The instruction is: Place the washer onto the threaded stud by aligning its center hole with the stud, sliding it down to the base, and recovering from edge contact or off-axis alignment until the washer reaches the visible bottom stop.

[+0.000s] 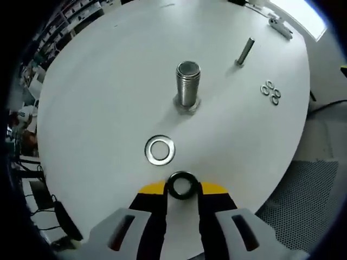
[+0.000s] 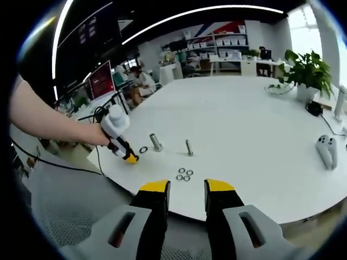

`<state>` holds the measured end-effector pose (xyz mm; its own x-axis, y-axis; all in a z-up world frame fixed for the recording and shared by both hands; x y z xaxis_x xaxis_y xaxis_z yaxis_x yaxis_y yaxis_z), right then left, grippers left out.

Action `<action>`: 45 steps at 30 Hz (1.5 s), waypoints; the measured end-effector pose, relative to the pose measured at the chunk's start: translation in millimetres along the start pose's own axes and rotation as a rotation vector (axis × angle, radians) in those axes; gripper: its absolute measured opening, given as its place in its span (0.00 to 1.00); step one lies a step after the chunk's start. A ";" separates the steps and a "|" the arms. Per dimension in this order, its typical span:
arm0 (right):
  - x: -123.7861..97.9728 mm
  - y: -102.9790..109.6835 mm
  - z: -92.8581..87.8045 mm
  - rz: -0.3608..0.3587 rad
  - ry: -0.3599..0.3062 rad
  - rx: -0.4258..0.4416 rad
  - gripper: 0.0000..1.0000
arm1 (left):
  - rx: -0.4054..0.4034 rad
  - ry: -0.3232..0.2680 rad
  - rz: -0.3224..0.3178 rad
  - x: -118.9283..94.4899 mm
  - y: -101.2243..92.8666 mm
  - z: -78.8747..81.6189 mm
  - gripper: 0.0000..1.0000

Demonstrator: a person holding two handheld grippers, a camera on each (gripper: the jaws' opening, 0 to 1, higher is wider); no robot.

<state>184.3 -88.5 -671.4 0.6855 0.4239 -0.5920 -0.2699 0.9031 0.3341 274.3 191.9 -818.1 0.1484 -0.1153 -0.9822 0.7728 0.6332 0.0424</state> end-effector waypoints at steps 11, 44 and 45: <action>0.9 0.7 -1.5 0.004 0.012 -0.007 0.27 | 0.006 -0.050 -0.002 -13.1 6.0 11.9 0.19; 1.6 1.3 -3.6 0.008 0.026 -0.013 0.27 | 0.159 -0.189 0.013 -61.9 20.4 98.1 0.19; 1.6 1.3 -3.4 0.008 0.025 -0.013 0.27 | 0.171 -0.184 0.009 -60.8 19.0 100.1 0.19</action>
Point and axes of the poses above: the point that each gripper's makers call its tool centre point, and the gripper's own axes: x roughly forward along the fingers, y roughly to its left, z roughly out of its top, the point moved 2 cm from there along -x, roughly backward along the fingers, and after that the axes turned 10 degrees about x, right-handed, at the moved point
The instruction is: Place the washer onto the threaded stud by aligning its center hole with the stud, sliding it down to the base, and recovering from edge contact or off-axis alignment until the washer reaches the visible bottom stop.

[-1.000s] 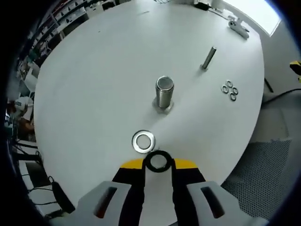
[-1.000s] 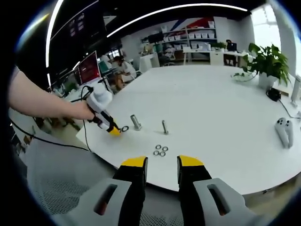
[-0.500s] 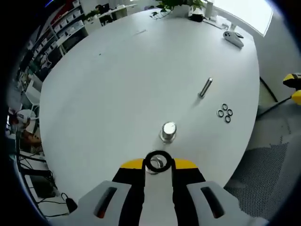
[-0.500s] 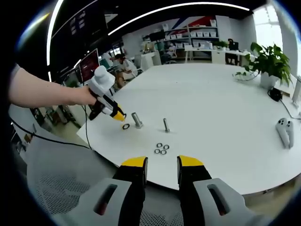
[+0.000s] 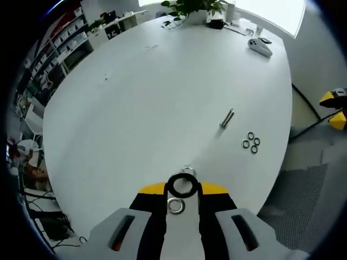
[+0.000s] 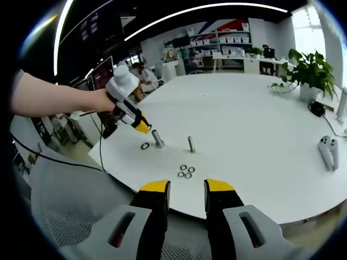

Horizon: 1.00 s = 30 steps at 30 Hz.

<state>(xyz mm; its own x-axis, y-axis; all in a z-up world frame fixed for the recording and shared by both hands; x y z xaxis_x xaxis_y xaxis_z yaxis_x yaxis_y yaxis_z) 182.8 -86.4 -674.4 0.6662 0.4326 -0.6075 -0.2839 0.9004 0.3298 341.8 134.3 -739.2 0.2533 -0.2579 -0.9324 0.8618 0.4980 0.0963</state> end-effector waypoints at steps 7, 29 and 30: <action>-0.3 0.2 0.1 0.001 -0.002 -0.001 0.27 | 0.053 0.051 -0.025 7.1 -2.5 1.1 0.19; 0.0 1.2 1.4 0.006 -0.006 -0.003 0.27 | 0.133 0.127 -0.058 25.0 -4.8 4.7 0.19; 0.0 1.2 1.4 0.006 -0.006 -0.004 0.27 | 0.141 0.129 -0.059 27.9 -4.9 4.7 0.19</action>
Point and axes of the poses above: the point that each gripper's makers call its tool centre point, and the gripper's own axes: x roughly forward along the fingers, y roughly to its left, z roughly out of its top, the point moved 2 cm from there along -x, roughly backward along the fingers, and after that the axes turned 10 degrees about x, right-handed, at the moved point
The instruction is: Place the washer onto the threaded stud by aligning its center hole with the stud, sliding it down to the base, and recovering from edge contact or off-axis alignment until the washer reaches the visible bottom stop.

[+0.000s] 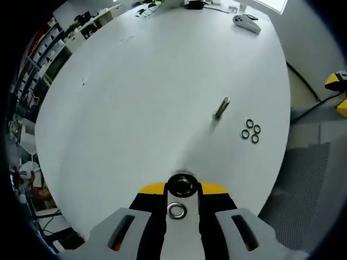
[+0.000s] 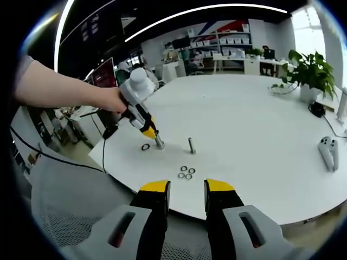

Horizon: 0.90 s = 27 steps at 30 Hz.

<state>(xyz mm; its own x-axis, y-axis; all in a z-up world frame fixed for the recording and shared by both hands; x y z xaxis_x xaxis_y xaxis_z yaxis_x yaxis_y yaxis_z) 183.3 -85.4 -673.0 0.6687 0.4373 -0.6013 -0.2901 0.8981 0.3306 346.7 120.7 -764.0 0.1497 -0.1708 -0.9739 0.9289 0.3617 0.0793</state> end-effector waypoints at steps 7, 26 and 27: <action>-0.4 -0.5 0.4 -0.003 -0.003 0.002 0.27 | 0.021 0.031 -0.009 9.6 -1.1 -2.6 0.19; 0.2 -2.8 -0.5 -0.014 0.002 0.003 0.26 | 0.037 0.069 -0.026 40.8 -2.4 -8.9 0.20; 0.3 -2.9 -0.6 -0.015 0.003 0.003 0.26 | 0.039 0.065 -0.029 40.7 -3.0 -8.8 0.20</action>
Point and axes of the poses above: the point that each gripper's makers call its tool centre point, and the gripper's own axes: x roughly forward along the fingers, y roughly to its left, z roughly out of its top, the point moved 2 cm from there along -x, roughly backward along the fingers, and after that the axes turned 10 degrees about x, right-handed, at the moved point
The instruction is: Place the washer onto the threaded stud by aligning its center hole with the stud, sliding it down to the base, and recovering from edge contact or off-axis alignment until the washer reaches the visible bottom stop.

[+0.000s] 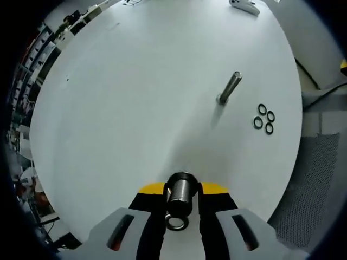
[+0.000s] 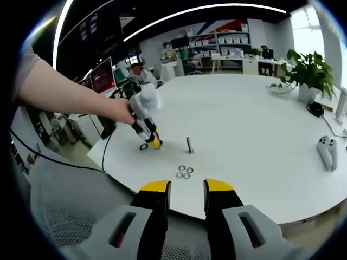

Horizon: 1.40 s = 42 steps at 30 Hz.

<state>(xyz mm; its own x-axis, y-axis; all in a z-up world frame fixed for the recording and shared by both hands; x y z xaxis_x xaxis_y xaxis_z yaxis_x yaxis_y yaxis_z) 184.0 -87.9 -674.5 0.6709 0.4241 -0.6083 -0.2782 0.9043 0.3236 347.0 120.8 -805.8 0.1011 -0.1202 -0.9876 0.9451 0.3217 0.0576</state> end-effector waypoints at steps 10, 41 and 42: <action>-0.4 -0.8 0.4 -0.005 -0.005 0.007 0.26 | -0.033 -0.023 -0.007 4.0 -2.4 -4.0 0.32; -0.1 2.8 -1.2 0.011 0.010 -0.009 0.26 | -0.215 -0.005 0.022 2.6 -0.5 -64.5 0.34; 0.0 2.7 -1.2 0.011 0.009 -0.009 0.26 | -0.209 -0.005 0.025 2.6 0.3 -64.4 0.34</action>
<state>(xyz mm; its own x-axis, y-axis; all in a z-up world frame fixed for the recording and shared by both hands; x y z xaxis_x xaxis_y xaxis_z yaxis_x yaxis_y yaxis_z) 182.4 -85.4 -674.5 0.6616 0.4342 -0.6114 -0.2913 0.9001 0.3241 327.5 181.1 -817.8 0.1256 -0.1143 -0.9855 0.8575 0.5121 0.0499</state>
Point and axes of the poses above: the point that each gripper's makers call its tool centre point, and the gripper's own axes: x roughly forward along the fingers, y roughly to its left, z roughly out of its top, the point moved 2 cm from there along -x, roughly backward along the fingers, and after that the axes turned 10 degrees about x, right-handed, at the moved point
